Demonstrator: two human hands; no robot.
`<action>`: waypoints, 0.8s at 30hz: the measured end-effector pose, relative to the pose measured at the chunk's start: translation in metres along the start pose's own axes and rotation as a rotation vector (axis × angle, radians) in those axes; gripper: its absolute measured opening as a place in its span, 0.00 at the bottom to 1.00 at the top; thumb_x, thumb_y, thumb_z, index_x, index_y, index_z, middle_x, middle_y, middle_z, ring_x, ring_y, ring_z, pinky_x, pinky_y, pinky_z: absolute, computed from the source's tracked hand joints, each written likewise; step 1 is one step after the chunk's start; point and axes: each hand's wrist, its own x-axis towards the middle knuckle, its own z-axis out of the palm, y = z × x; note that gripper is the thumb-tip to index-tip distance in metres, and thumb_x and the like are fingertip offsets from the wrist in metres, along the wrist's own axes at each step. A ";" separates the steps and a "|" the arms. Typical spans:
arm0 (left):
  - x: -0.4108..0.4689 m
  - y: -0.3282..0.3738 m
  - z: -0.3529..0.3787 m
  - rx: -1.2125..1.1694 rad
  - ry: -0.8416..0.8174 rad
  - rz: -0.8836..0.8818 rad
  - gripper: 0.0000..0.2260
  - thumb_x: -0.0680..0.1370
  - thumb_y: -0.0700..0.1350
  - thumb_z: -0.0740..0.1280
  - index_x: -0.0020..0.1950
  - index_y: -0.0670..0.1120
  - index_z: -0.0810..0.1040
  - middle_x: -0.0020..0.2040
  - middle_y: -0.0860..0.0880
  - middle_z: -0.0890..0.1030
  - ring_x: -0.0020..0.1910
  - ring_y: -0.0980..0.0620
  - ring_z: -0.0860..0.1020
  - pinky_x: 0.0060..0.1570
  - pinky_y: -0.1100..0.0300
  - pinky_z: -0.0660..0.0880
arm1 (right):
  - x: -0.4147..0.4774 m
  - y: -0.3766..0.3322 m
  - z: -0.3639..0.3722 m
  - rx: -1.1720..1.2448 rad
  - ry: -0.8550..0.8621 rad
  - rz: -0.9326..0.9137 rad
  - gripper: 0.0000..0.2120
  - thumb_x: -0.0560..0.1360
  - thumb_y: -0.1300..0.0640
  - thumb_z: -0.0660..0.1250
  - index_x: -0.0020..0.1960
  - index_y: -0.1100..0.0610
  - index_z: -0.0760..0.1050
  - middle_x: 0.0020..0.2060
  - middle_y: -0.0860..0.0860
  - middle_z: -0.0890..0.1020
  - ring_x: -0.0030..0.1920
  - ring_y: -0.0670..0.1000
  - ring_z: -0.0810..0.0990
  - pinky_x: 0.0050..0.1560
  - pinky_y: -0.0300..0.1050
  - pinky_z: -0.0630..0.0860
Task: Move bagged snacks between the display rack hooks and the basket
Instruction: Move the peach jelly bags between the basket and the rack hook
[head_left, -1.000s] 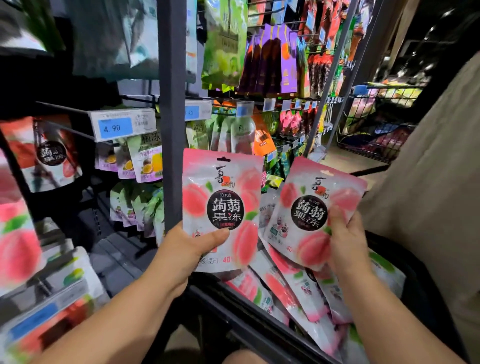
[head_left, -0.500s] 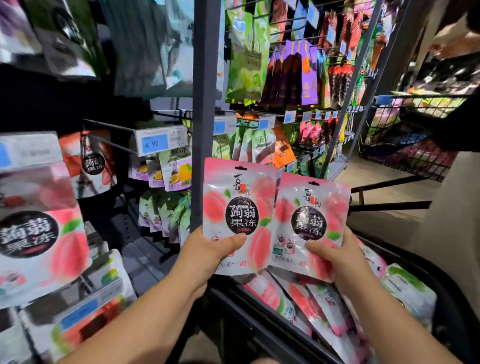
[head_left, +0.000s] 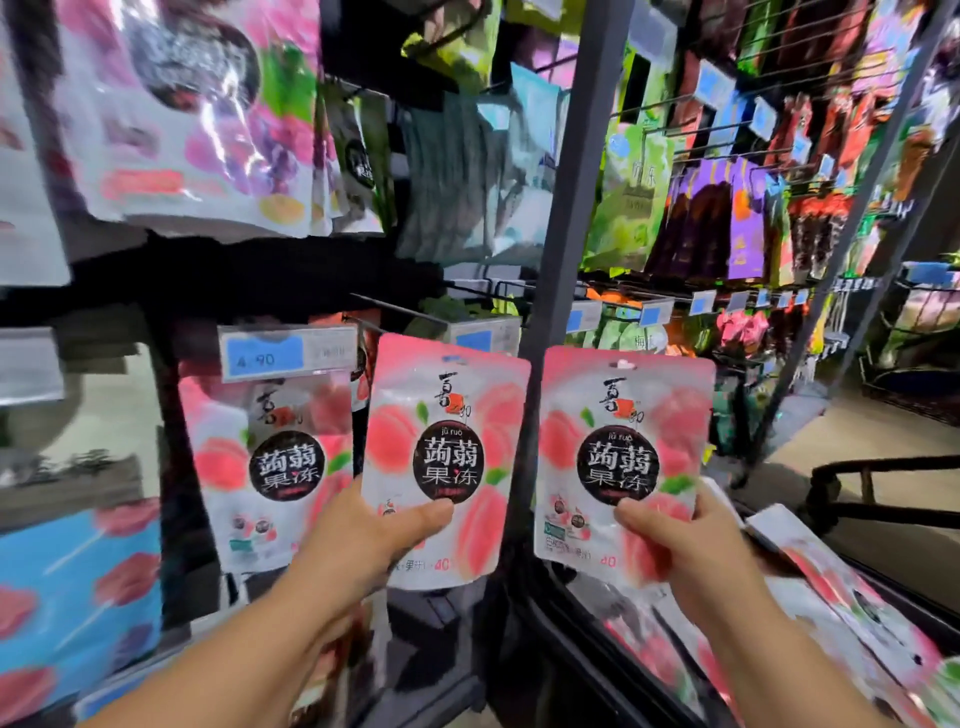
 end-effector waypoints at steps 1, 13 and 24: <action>-0.005 -0.001 -0.012 0.011 0.020 0.002 0.21 0.59 0.50 0.80 0.50 0.50 0.82 0.46 0.43 0.85 0.48 0.42 0.84 0.56 0.44 0.78 | 0.001 0.002 0.010 -0.006 -0.032 0.013 0.21 0.54 0.62 0.79 0.44 0.57 0.76 0.31 0.50 0.83 0.30 0.48 0.81 0.28 0.41 0.75; -0.065 -0.015 -0.110 0.004 0.310 -0.038 0.28 0.55 0.55 0.82 0.50 0.46 0.82 0.45 0.36 0.84 0.43 0.36 0.82 0.52 0.39 0.78 | 0.003 0.041 0.139 -0.029 -0.333 0.189 0.25 0.59 0.61 0.76 0.55 0.64 0.76 0.44 0.59 0.86 0.42 0.57 0.86 0.37 0.47 0.81; -0.109 -0.036 -0.168 -0.003 0.531 -0.069 0.30 0.49 0.55 0.78 0.46 0.42 0.80 0.35 0.42 0.81 0.35 0.49 0.75 0.42 0.52 0.73 | 0.002 0.060 0.200 0.041 -0.487 0.245 0.22 0.62 0.64 0.74 0.55 0.61 0.78 0.47 0.59 0.86 0.45 0.56 0.86 0.42 0.48 0.81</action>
